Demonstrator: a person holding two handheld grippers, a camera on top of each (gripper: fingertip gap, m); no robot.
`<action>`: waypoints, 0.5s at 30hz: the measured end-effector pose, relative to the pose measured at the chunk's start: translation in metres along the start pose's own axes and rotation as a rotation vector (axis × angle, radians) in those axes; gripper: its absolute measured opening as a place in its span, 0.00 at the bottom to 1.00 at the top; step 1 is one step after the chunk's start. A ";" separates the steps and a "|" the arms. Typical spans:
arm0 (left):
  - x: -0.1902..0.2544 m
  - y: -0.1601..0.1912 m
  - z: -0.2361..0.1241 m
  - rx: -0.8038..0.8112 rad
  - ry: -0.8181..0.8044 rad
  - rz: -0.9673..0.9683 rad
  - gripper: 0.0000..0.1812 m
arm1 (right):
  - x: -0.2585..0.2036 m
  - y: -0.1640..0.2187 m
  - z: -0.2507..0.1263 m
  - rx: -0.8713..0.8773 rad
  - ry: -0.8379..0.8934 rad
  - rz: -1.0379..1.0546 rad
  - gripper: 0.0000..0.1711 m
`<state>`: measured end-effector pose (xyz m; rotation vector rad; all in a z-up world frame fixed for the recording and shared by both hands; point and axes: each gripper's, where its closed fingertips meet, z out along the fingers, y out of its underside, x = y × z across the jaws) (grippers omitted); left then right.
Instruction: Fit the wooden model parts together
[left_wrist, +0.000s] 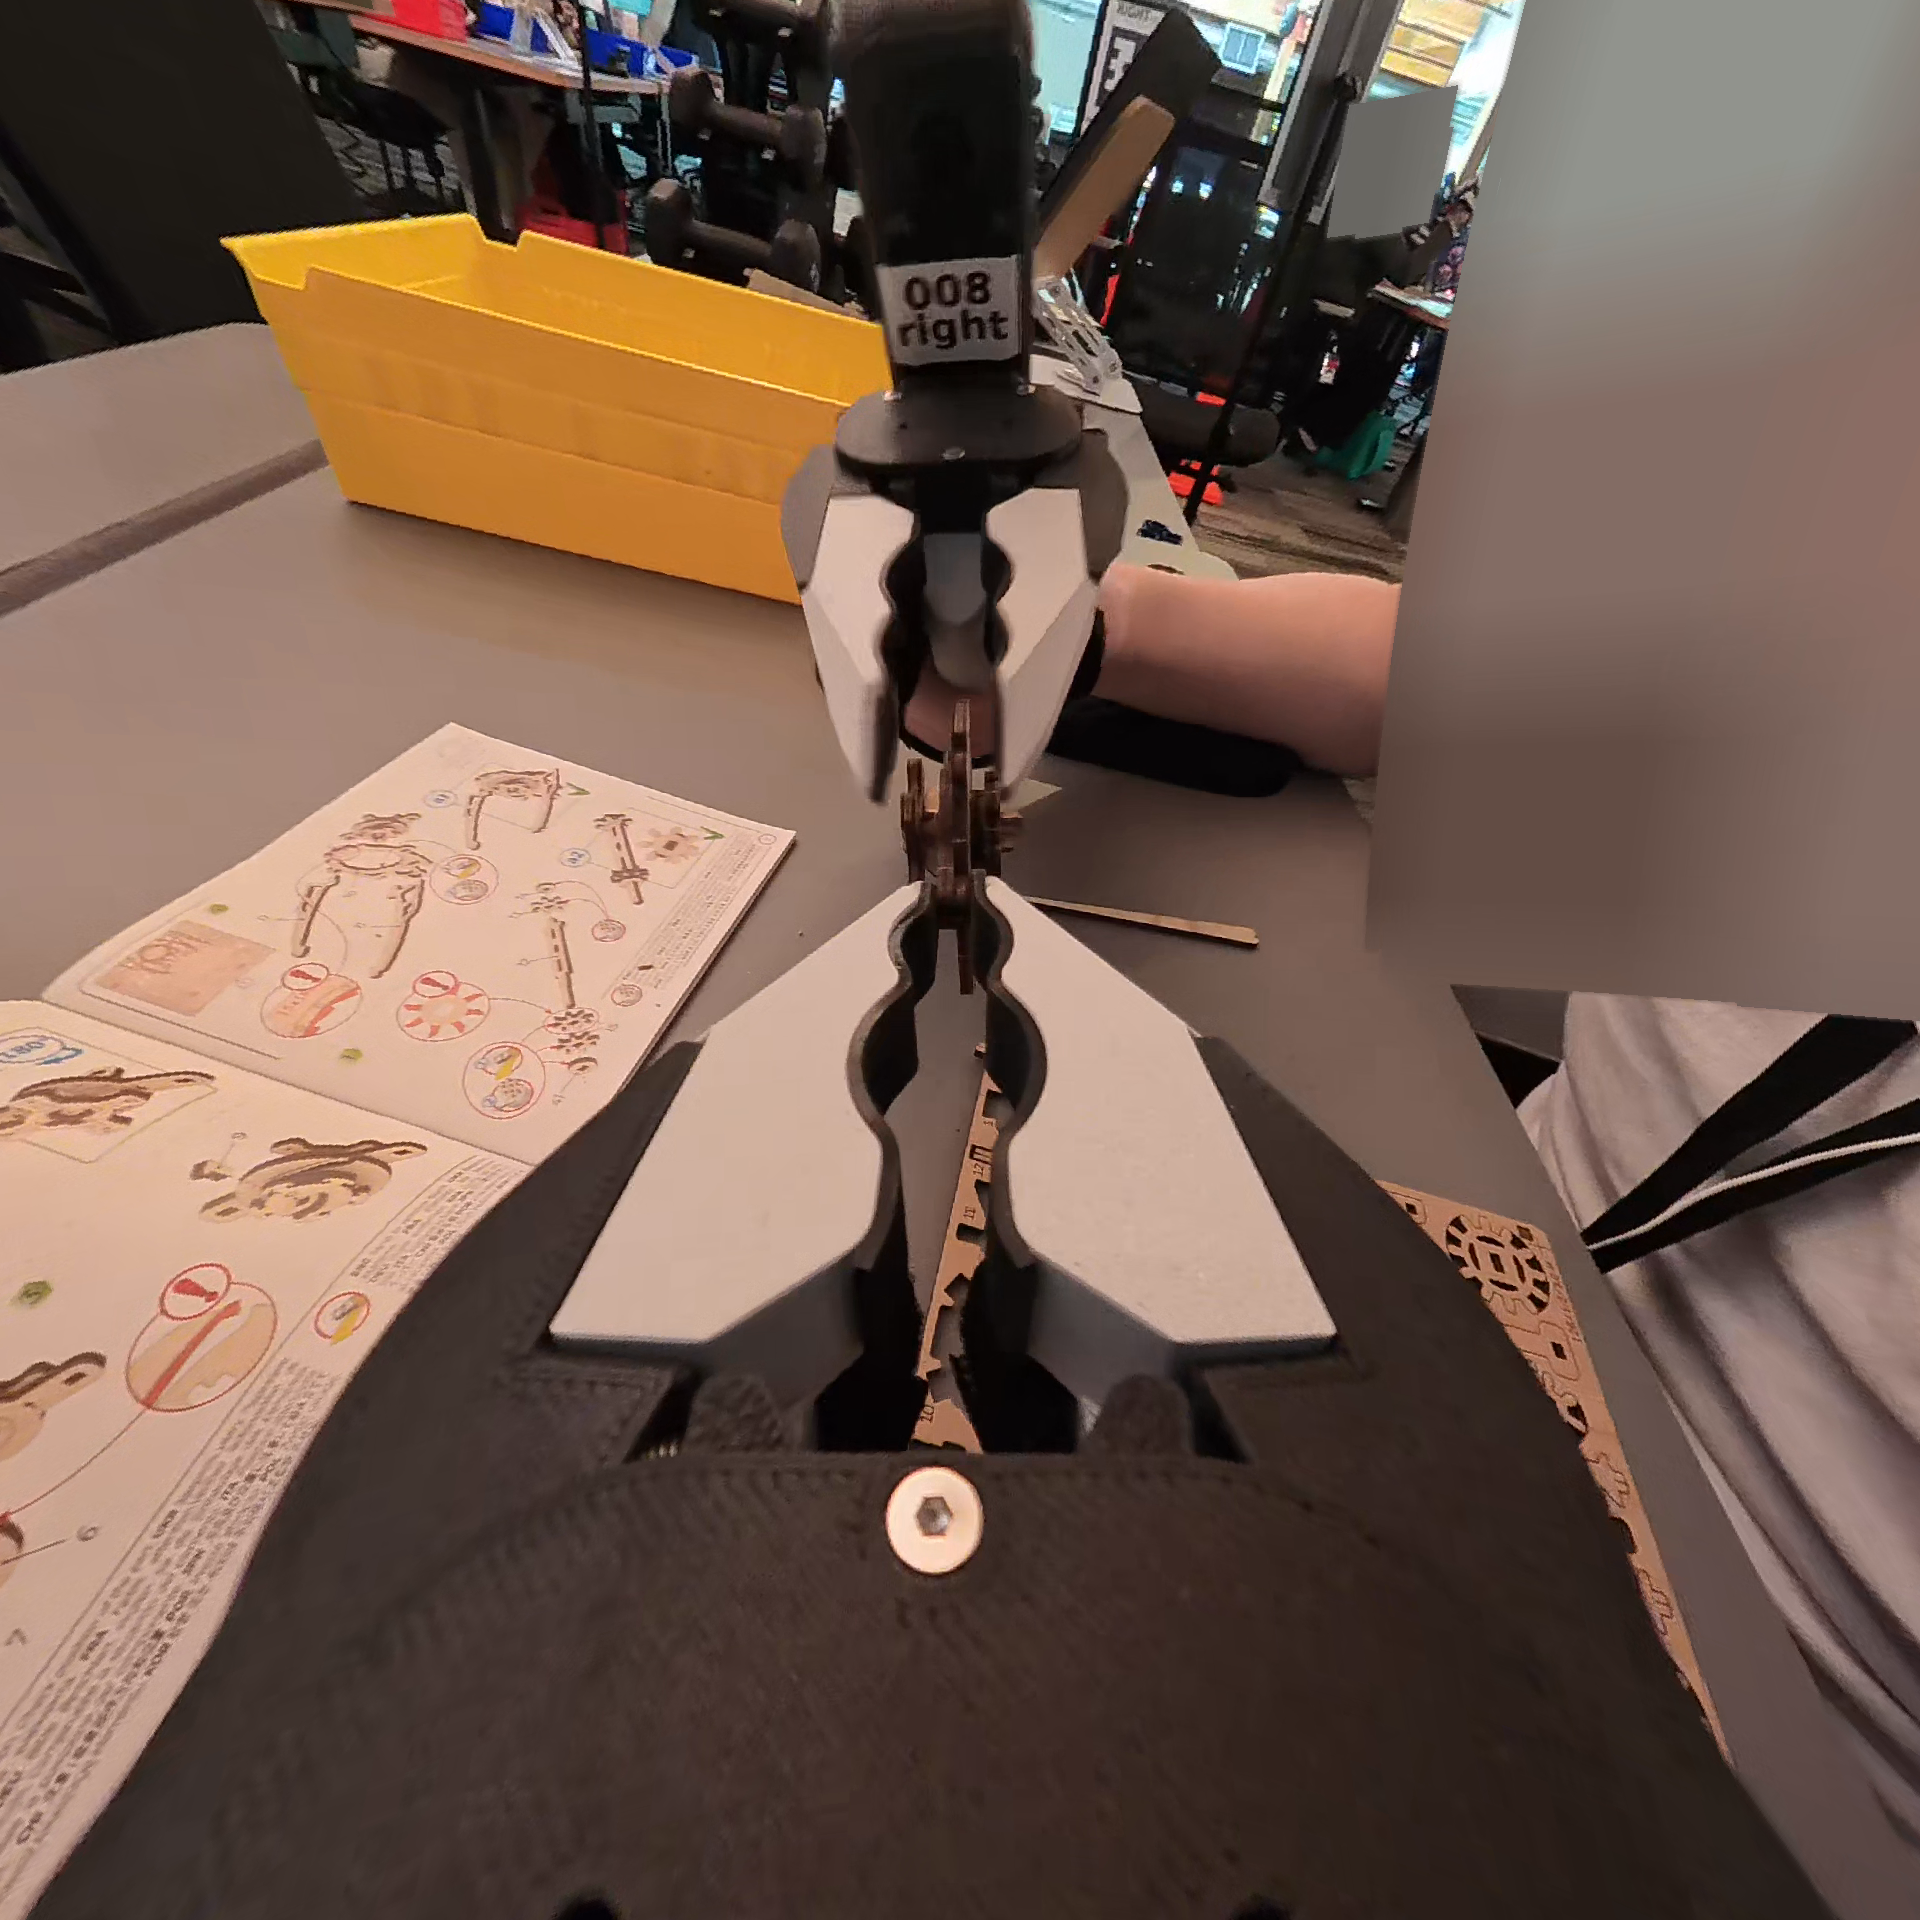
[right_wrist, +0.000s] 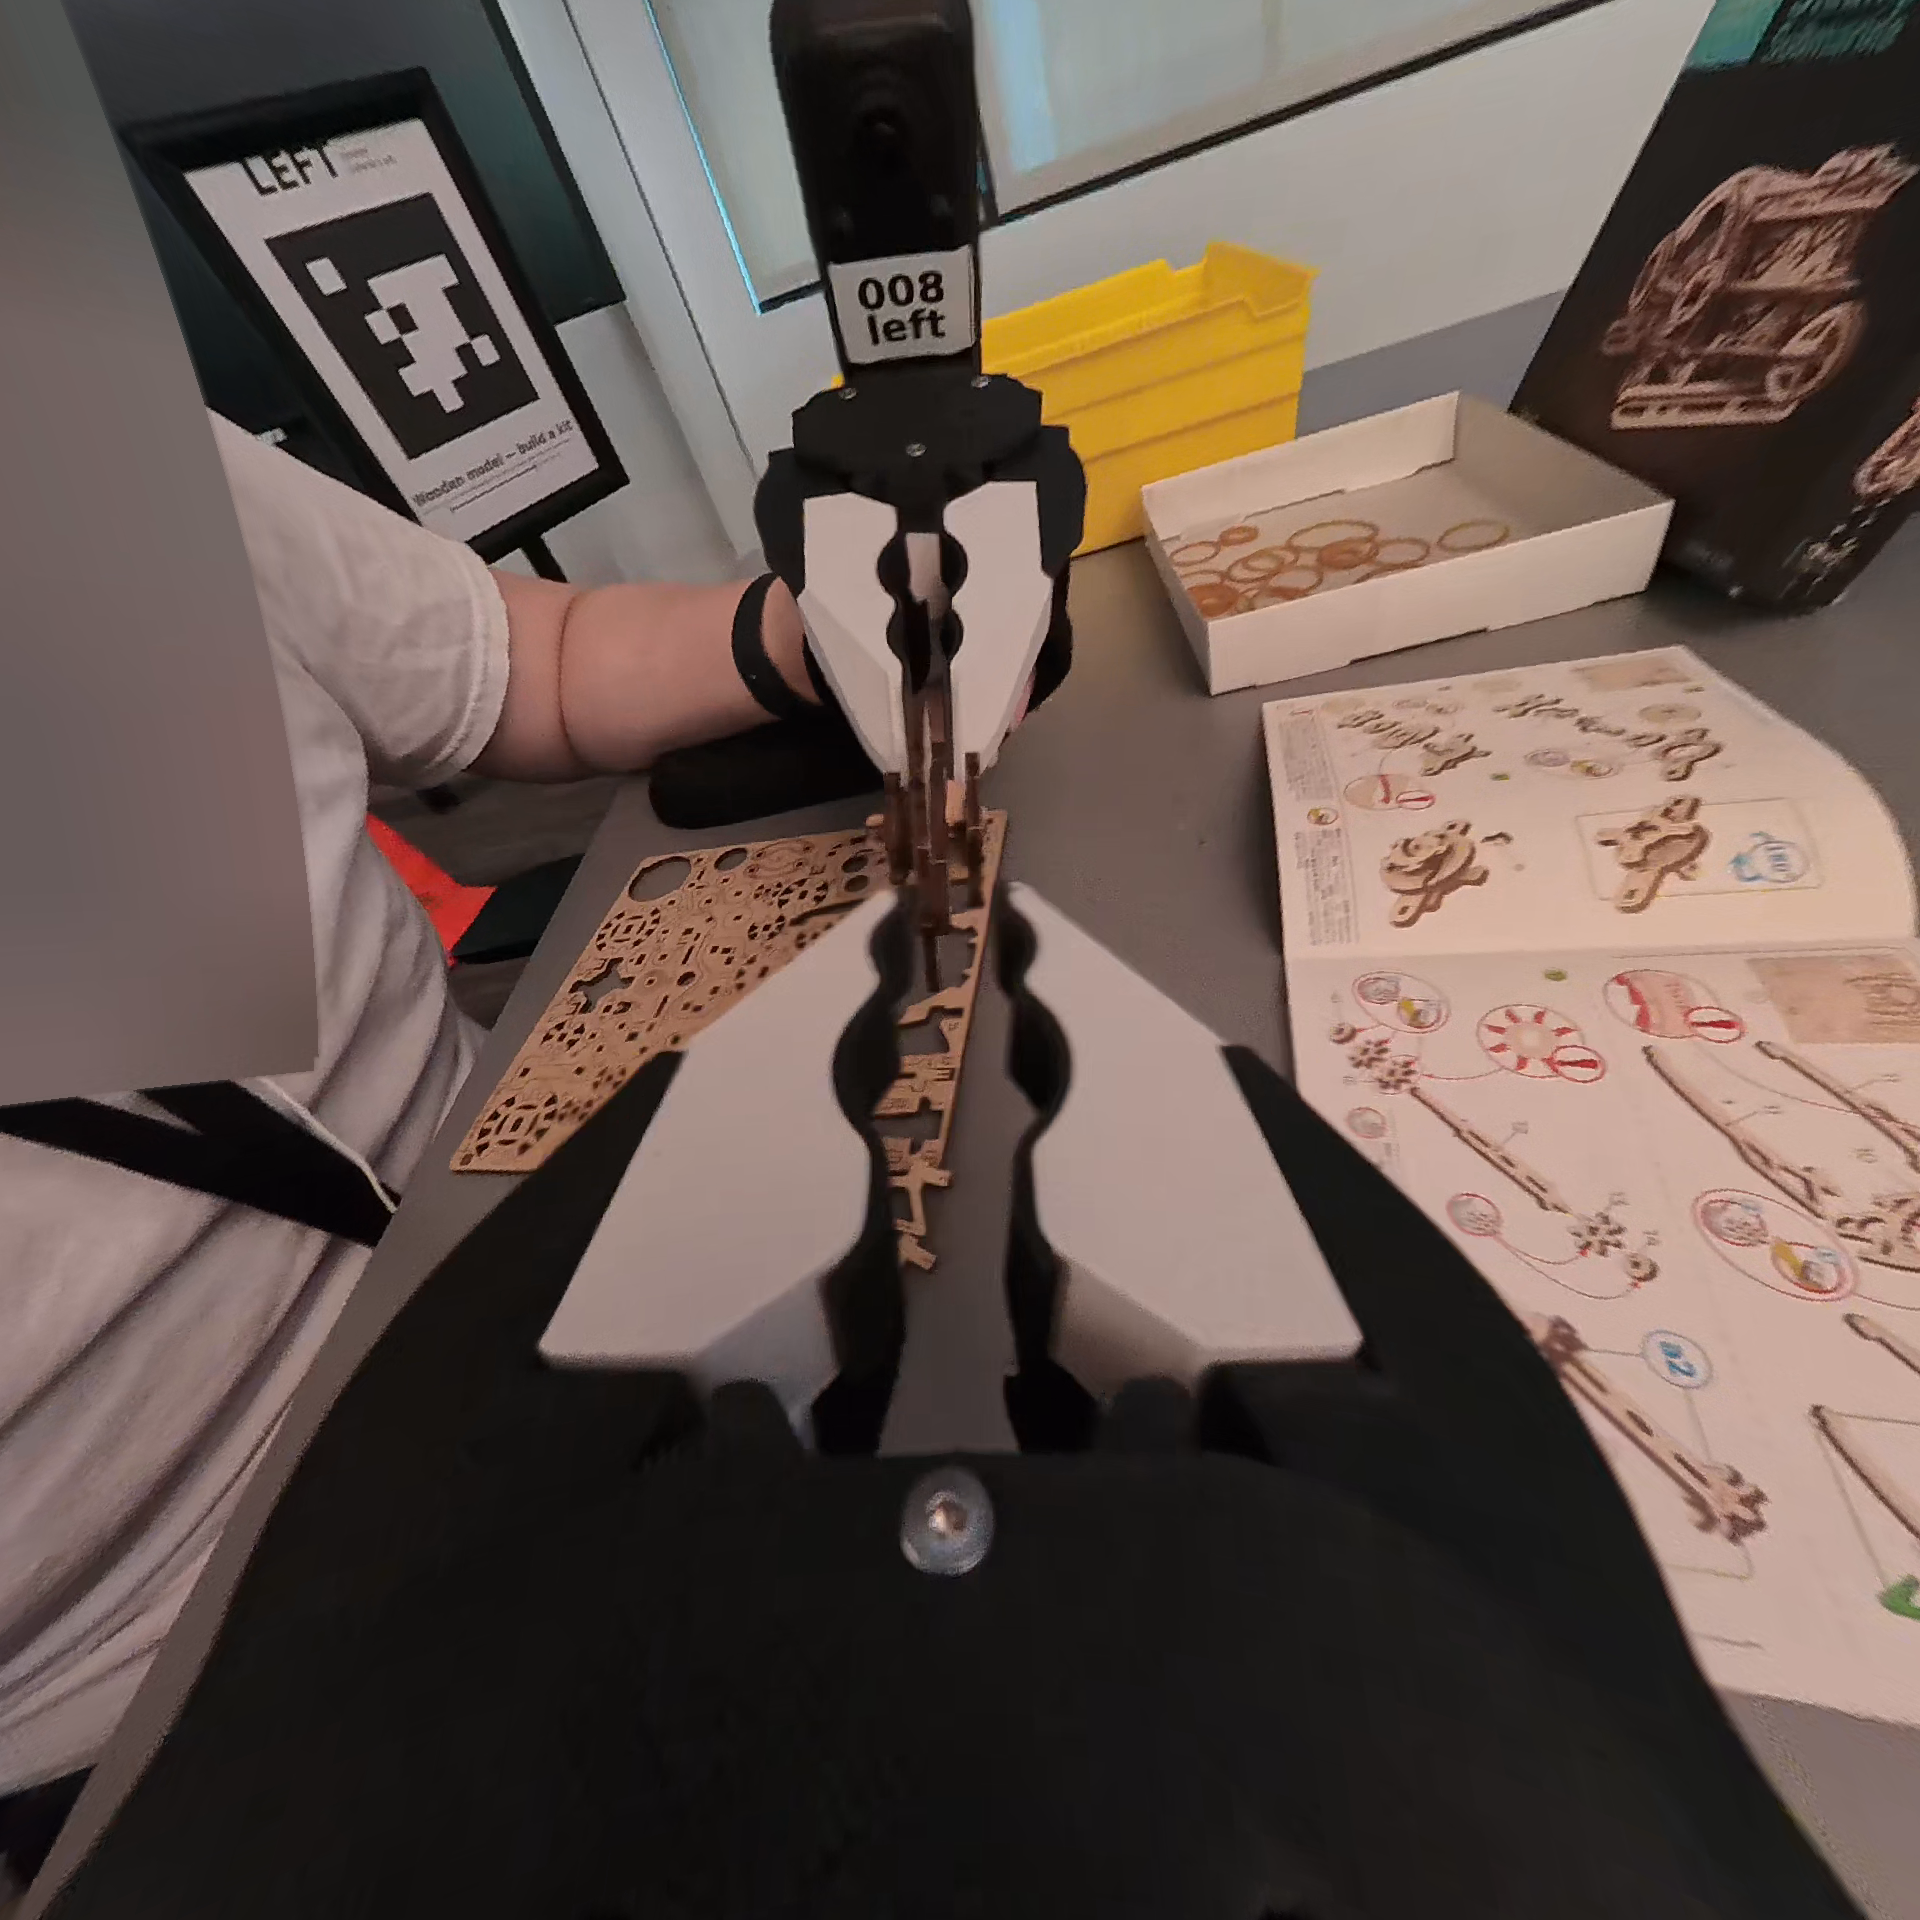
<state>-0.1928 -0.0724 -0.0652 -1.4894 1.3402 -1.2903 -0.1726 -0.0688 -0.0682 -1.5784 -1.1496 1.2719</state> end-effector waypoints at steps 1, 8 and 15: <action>0.001 0.001 0.001 -0.003 0.003 0.002 0.02 | -0.004 0.001 0.001 -0.003 -0.026 0.001 0.02; 0.003 0.000 -0.001 0.015 0.028 0.013 0.02 | -0.006 -0.002 0.003 -0.015 0.004 -0.005 0.03; 0.003 0.010 0.007 -0.043 -0.020 0.082 0.10 | -0.004 -0.001 0.004 -0.028 0.062 -0.089 0.03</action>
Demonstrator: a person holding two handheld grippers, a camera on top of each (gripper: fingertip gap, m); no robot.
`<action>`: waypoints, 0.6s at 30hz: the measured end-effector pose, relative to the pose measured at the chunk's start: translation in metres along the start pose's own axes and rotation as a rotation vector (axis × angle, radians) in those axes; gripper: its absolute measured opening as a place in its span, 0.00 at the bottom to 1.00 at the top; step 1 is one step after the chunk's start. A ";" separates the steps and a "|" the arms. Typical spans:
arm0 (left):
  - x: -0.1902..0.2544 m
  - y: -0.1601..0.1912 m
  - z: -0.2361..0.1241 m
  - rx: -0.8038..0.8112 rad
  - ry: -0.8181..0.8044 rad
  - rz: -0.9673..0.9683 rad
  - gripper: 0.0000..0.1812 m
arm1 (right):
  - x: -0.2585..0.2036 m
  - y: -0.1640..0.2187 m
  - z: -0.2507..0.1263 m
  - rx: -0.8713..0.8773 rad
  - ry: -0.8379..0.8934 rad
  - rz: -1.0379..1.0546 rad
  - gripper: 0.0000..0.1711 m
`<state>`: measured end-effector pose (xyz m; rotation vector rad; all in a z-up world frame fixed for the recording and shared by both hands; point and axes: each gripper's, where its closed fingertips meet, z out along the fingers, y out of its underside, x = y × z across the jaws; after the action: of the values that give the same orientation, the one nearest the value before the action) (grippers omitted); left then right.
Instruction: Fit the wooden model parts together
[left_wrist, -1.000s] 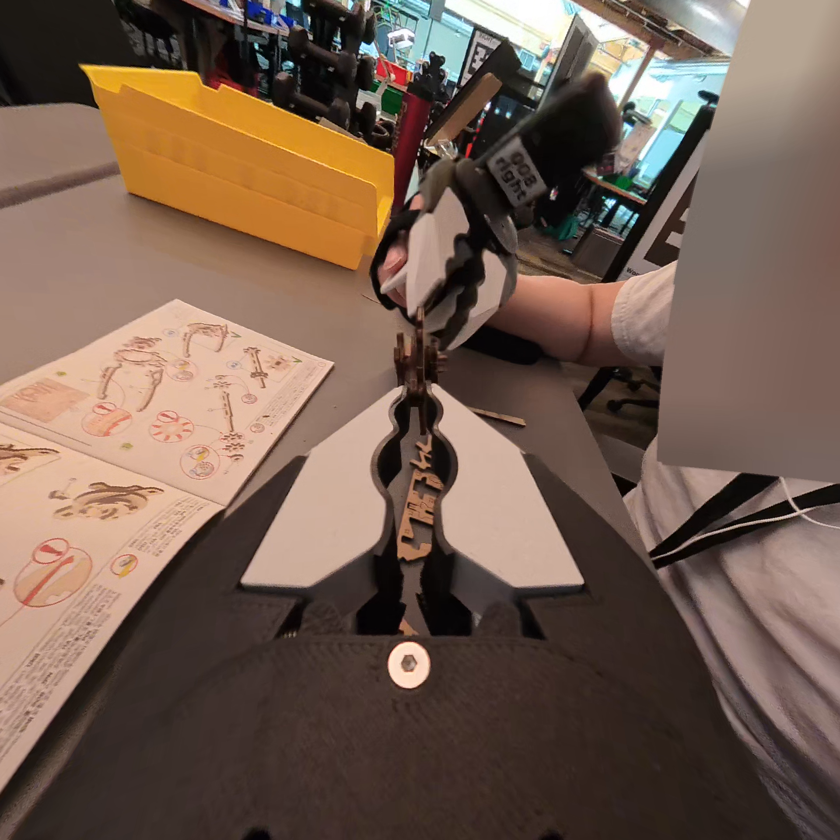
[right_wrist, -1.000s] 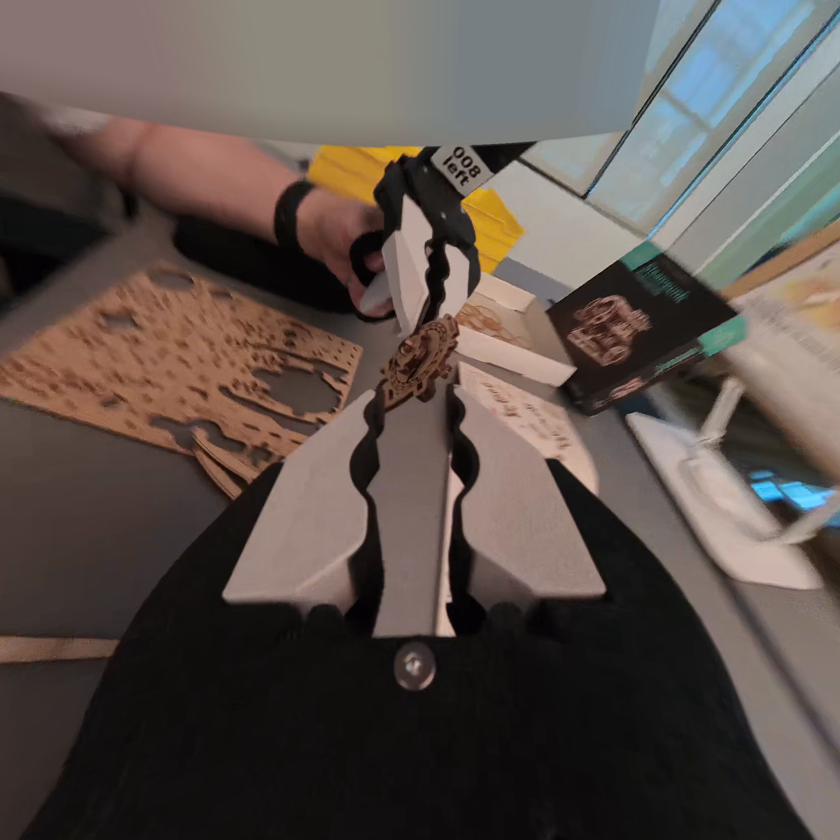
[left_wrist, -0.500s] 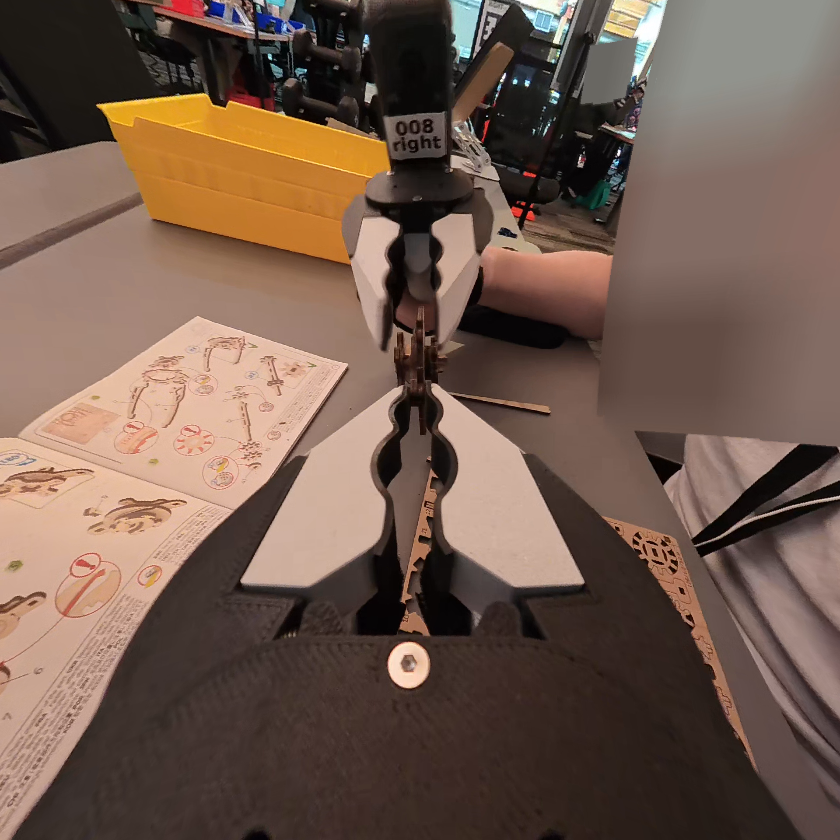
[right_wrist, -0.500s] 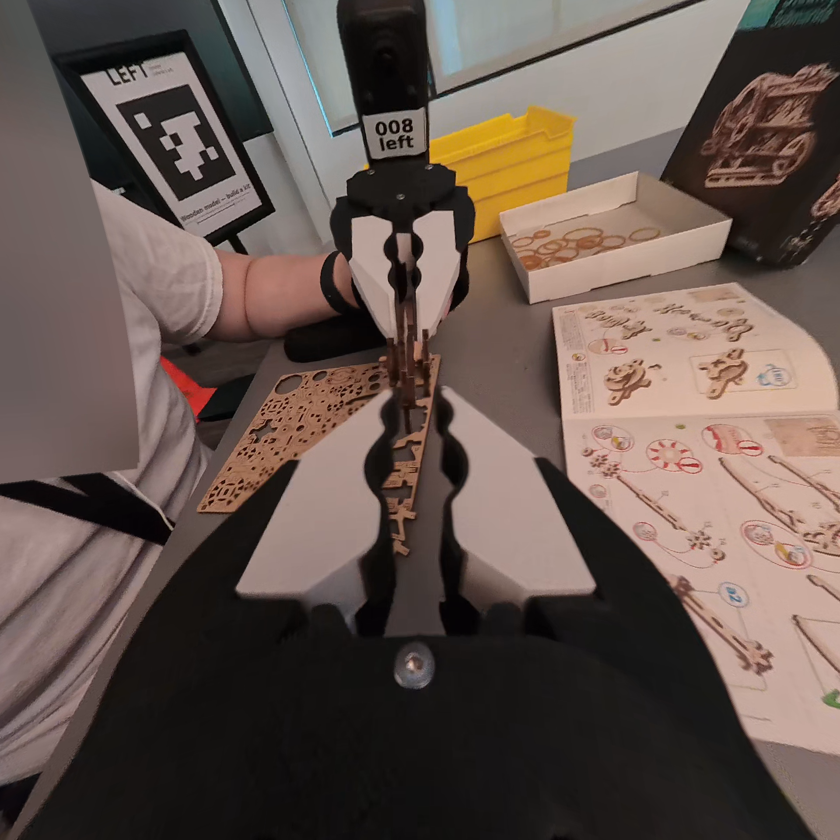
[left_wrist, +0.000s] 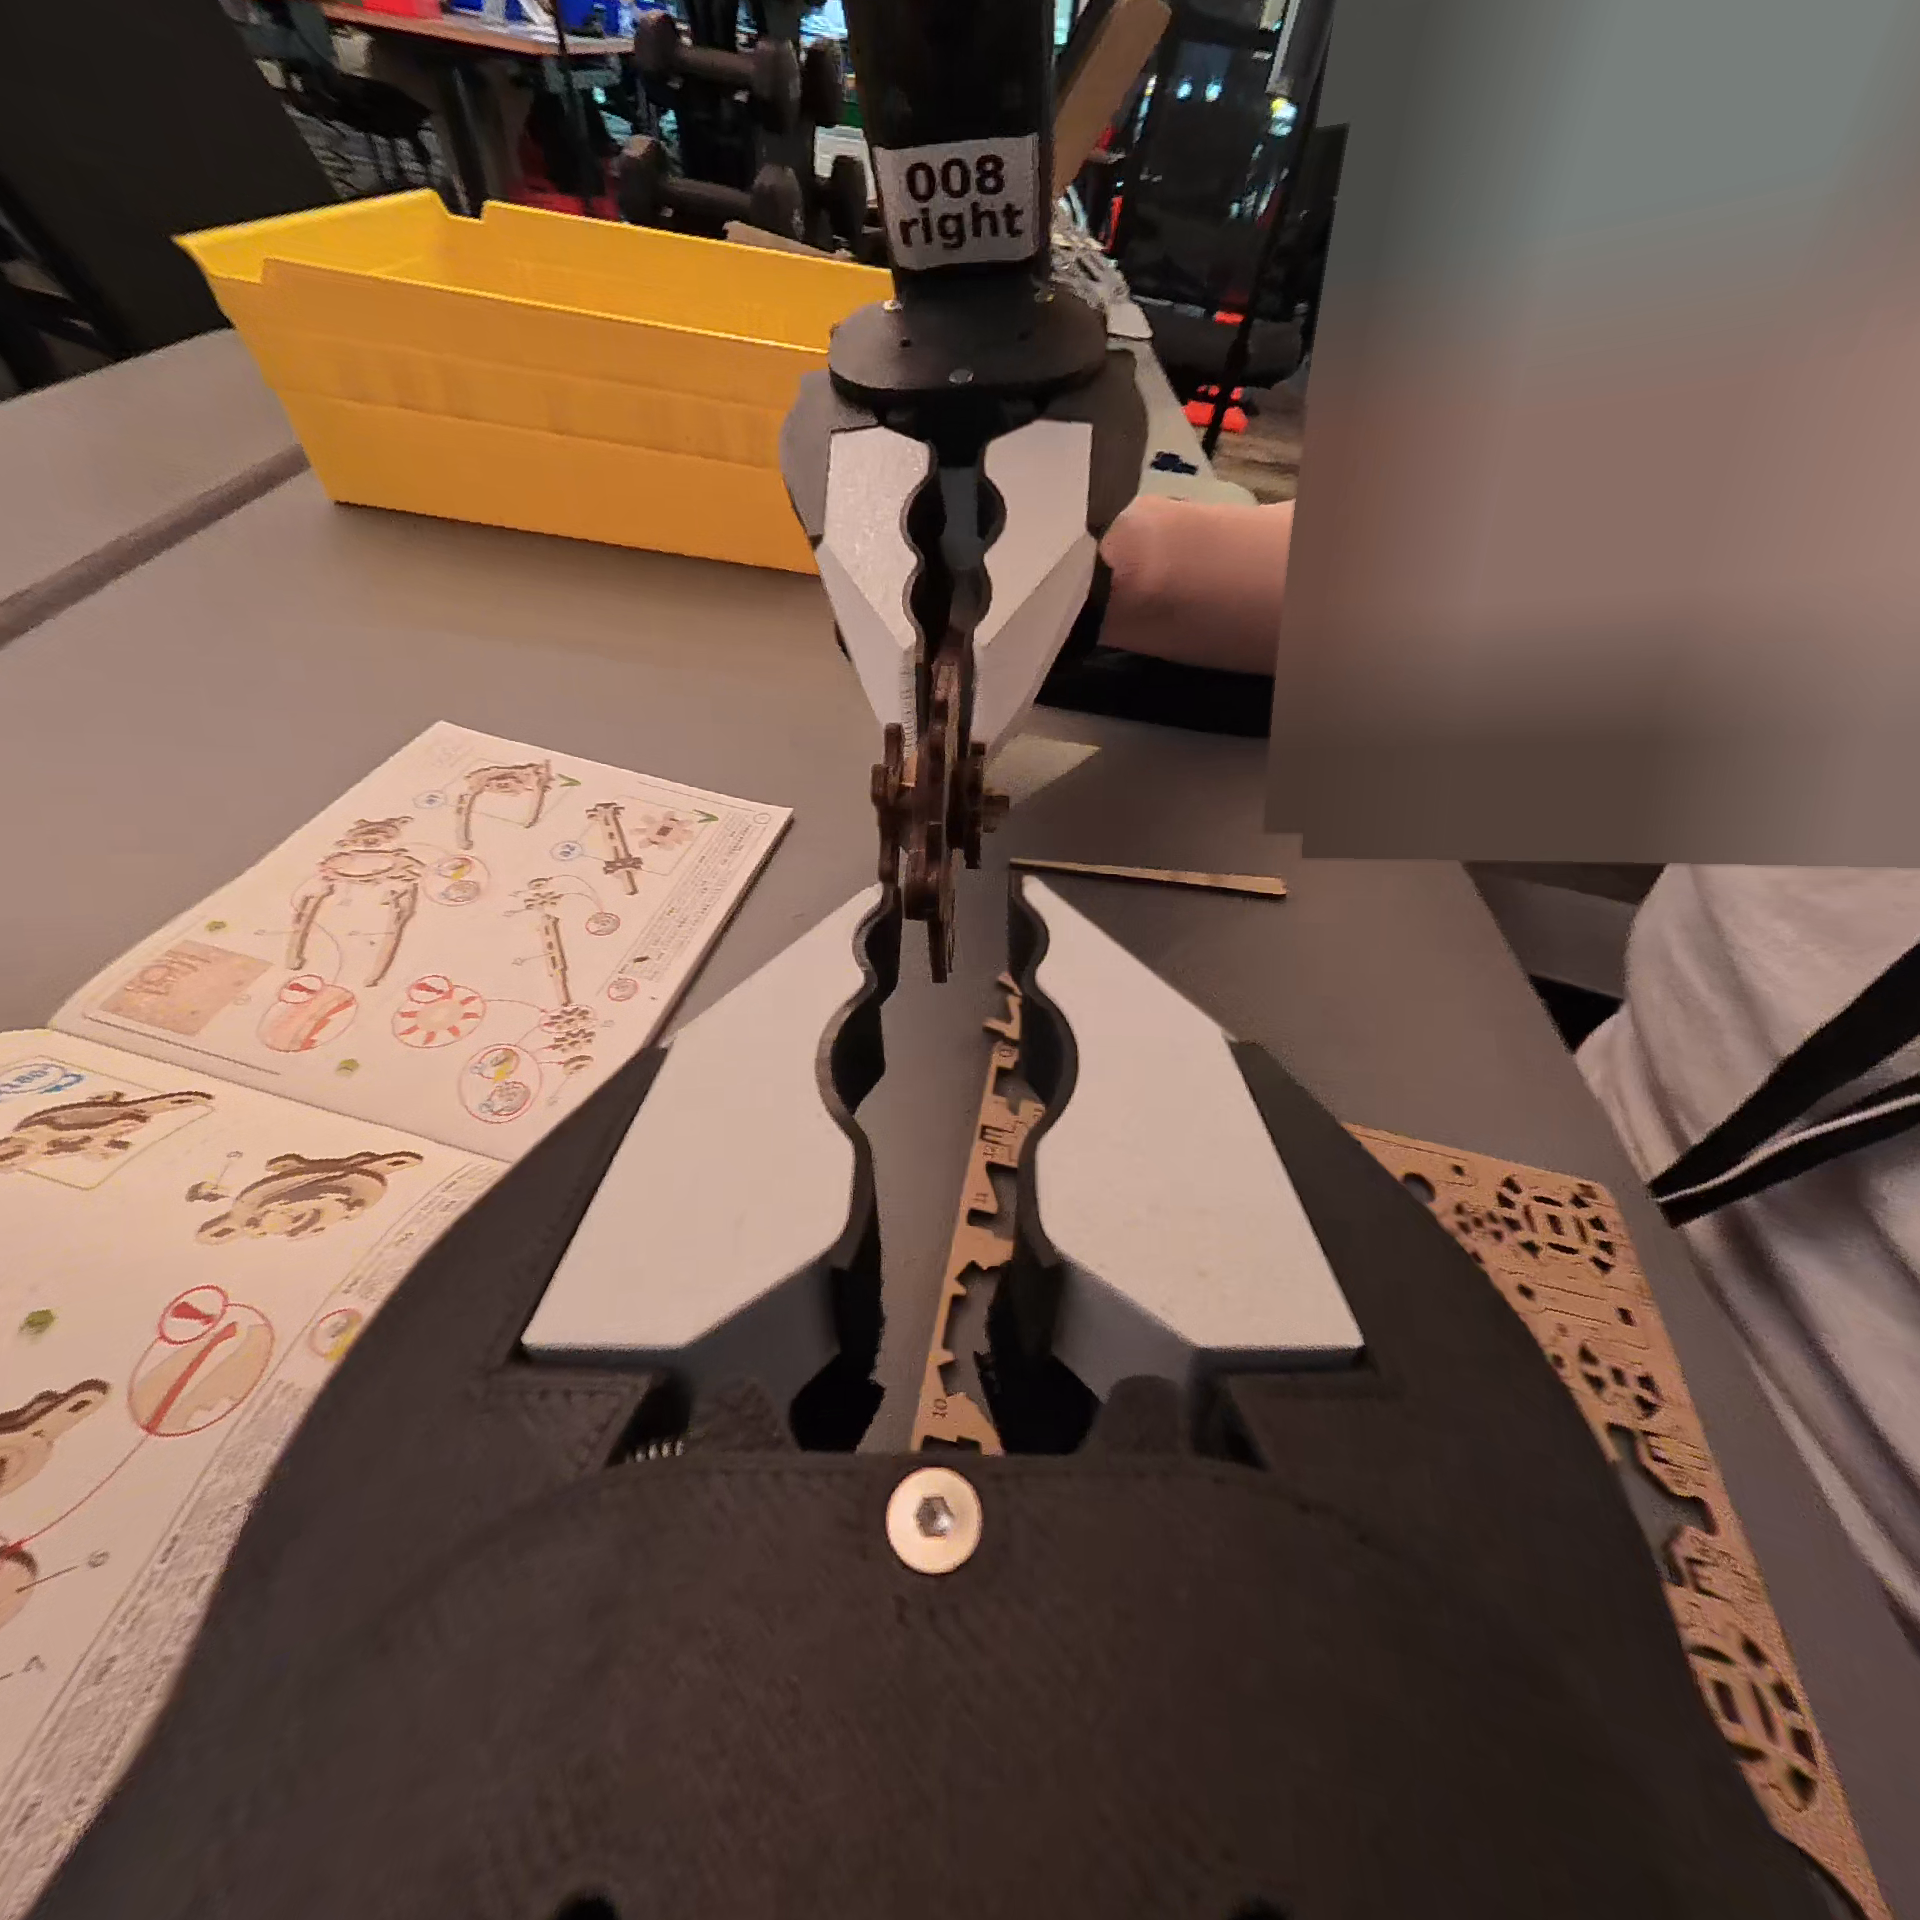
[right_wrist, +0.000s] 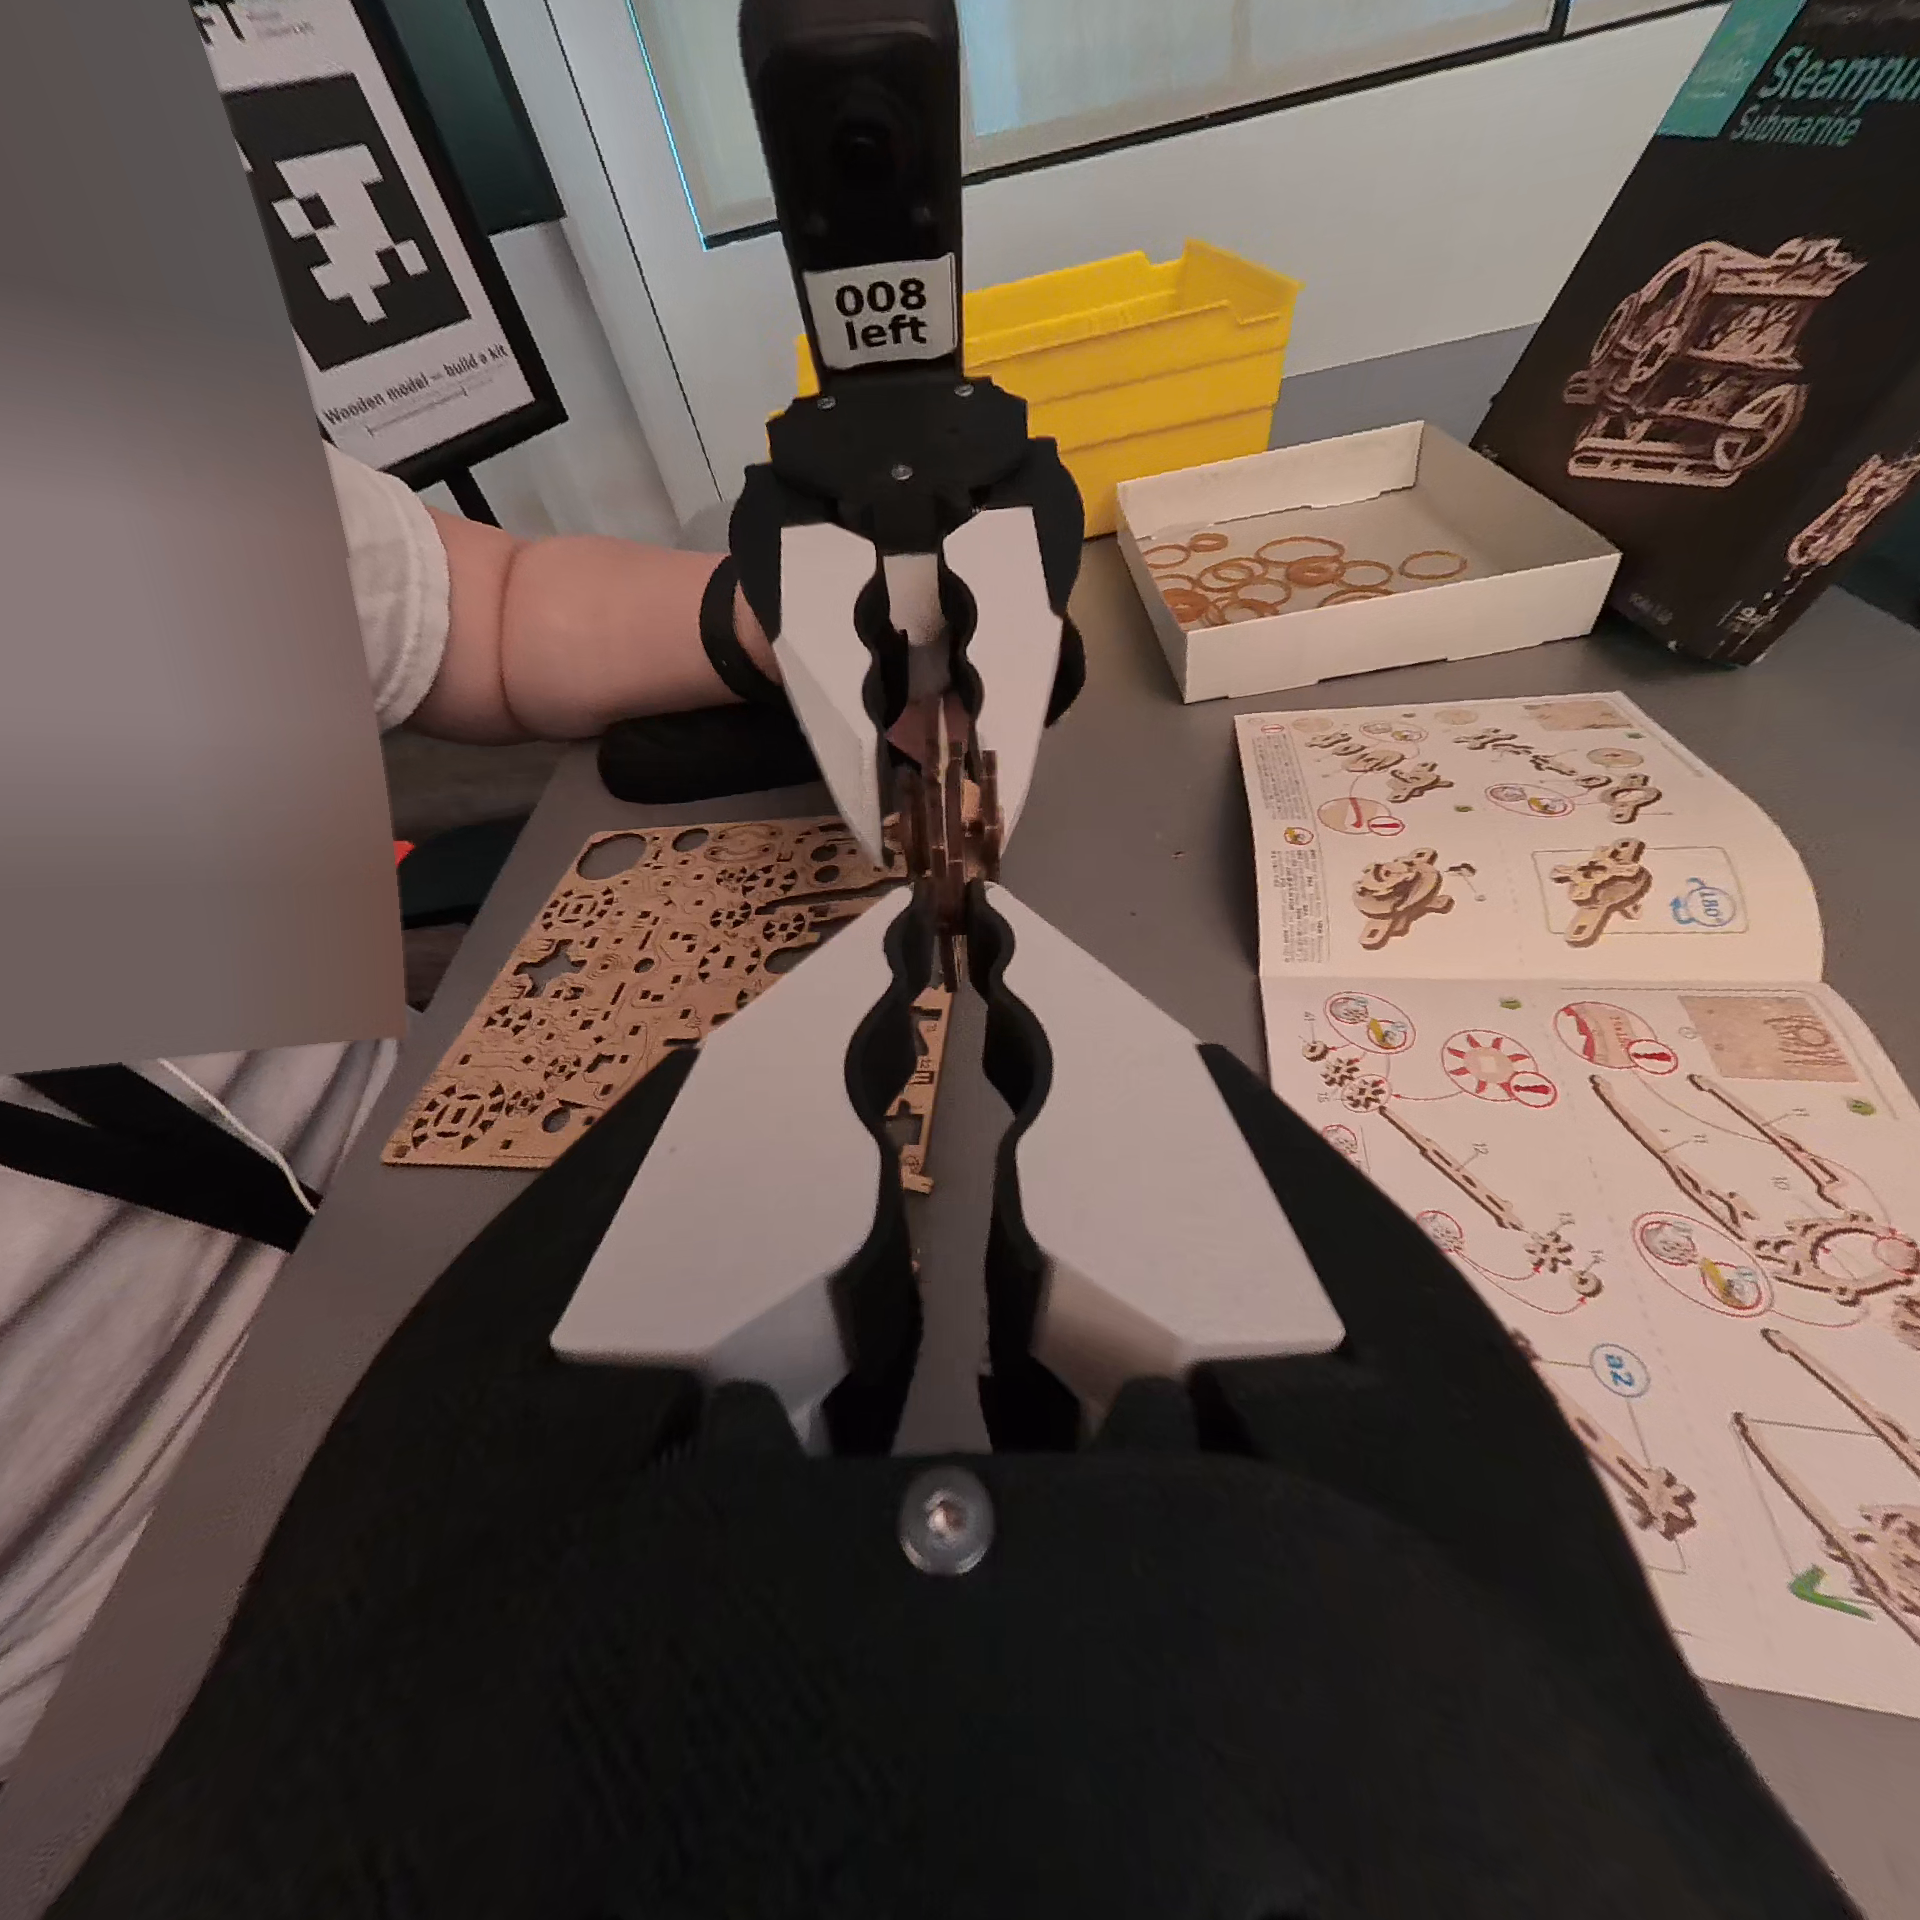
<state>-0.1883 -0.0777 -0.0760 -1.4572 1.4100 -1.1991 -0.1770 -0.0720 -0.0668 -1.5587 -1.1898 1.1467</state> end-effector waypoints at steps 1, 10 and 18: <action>-0.001 0.001 0.000 -0.004 -0.011 0.009 0.09 | 0.000 0.001 0.000 -0.007 0.005 -0.005 0.03; -0.007 0.001 0.000 -0.001 -0.036 -0.027 0.13 | 0.003 0.004 0.002 -0.014 0.010 0.011 0.02; -0.010 -0.001 -0.003 0.011 -0.027 -0.076 0.09 | 0.001 0.003 0.005 0.020 -0.037 0.112 0.07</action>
<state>-0.1903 -0.0676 -0.0754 -1.5257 1.3386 -1.2281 -0.1816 -0.0711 -0.0711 -1.6123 -1.1237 1.2610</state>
